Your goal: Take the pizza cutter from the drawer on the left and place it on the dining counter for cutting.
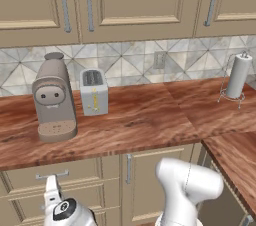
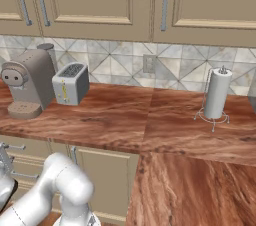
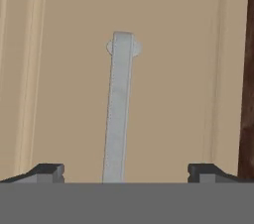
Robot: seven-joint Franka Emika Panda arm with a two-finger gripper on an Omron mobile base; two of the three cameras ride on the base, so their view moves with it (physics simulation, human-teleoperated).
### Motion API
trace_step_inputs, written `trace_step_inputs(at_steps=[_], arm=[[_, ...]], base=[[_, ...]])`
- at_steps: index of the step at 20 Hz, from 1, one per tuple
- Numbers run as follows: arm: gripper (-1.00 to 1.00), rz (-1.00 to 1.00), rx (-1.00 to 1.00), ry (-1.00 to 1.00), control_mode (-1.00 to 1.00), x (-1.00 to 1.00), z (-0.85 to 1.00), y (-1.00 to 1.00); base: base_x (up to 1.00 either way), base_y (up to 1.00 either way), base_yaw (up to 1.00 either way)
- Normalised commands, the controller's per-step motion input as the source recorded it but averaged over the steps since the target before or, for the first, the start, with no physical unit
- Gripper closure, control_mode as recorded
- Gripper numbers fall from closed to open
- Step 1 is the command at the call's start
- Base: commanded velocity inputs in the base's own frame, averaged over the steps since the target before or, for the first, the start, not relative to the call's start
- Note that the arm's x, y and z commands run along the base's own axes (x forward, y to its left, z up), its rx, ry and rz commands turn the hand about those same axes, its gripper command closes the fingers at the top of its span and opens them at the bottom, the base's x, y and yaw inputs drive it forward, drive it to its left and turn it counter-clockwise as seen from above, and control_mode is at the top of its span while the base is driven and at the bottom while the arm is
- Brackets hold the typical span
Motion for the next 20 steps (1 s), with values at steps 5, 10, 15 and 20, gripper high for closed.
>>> trace_step_inputs(at_steps=[5, 10, 15, 20], arm=[[-1.0, 0.0, 0.0, 0.0, -1.0, 0.28, -0.27, 0.03], [-1.0, 0.0, 0.0, 0.0, -1.0, 0.26, -0.37, 0.0], [-1.0, 0.0, 0.0, -0.01, -1.0, 0.24, -0.25, 0.0], [-1.0, 0.0, 0.0, -0.03, -1.0, 0.24, -0.22, 0.0]], base=[[0.0, 0.0, 0.0], [0.0, 0.0, 0.0], [0.0, 0.0, 0.0], [0.0, 0.0, 0.0]])
